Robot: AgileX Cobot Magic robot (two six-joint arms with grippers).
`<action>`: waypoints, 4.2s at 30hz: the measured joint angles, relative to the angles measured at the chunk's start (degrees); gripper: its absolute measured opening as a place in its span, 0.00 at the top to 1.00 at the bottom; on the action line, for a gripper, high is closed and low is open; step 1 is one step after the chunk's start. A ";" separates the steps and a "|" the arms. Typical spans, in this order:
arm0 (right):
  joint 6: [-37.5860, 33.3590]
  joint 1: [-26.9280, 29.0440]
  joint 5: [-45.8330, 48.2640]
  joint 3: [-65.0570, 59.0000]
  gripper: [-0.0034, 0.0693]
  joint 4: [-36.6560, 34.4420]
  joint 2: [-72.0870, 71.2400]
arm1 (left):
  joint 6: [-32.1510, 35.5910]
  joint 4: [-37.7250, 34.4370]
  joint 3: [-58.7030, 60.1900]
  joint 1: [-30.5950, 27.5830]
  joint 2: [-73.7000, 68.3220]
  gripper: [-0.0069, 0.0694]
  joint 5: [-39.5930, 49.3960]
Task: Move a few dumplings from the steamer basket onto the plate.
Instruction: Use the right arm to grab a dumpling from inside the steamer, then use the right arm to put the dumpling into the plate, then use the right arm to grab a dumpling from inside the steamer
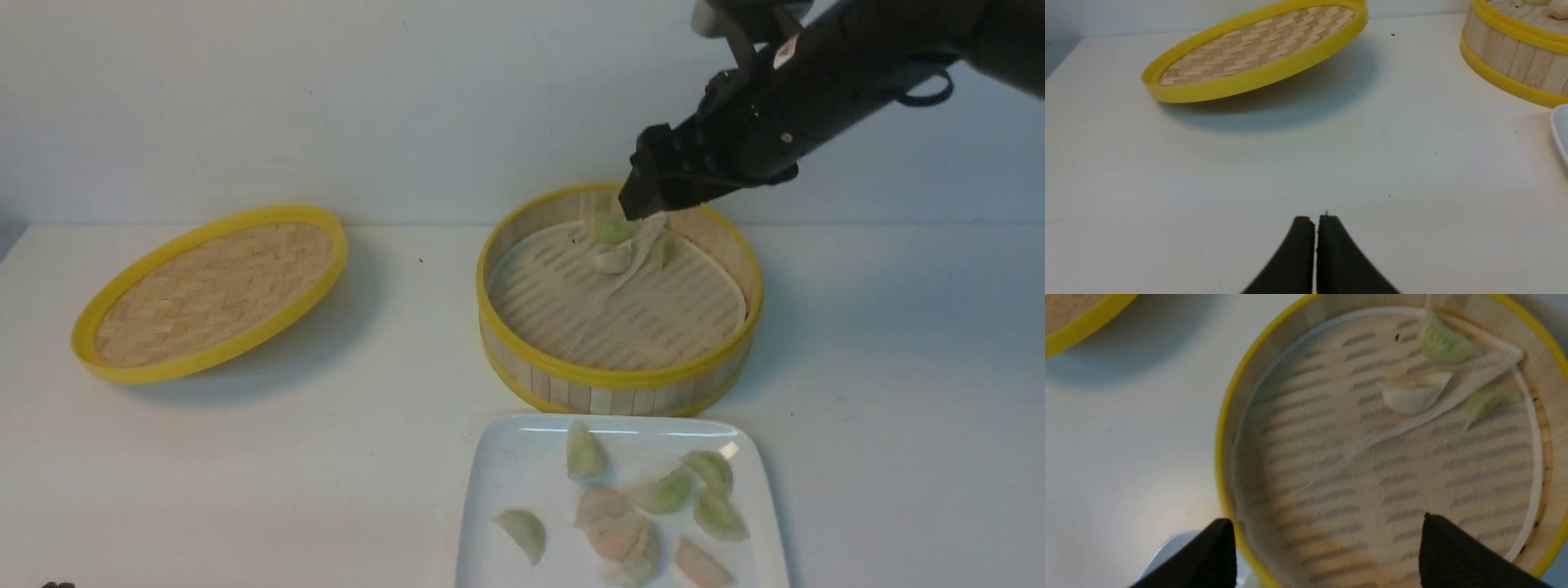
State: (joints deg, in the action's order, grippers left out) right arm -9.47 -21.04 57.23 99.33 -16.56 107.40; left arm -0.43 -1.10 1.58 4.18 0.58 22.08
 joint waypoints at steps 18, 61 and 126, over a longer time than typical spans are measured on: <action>8.40 5.21 -2.82 23.00 0.22 2.15 30.99 | 0.00 0.00 0.00 0.00 0.00 0.92 0.00; 3.55 -1.14 13.90 -4.95 0.76 0.29 -9.40 | 0.00 0.00 0.00 0.00 0.00 0.92 0.00; 2.34 -2.81 3.82 34.49 0.39 13.04 36.73 | 0.00 0.00 0.00 0.00 0.00 0.92 0.00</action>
State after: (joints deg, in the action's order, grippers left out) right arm -7.14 -23.85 61.05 133.83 -3.53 144.13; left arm -0.43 -1.10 1.58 4.18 0.58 22.08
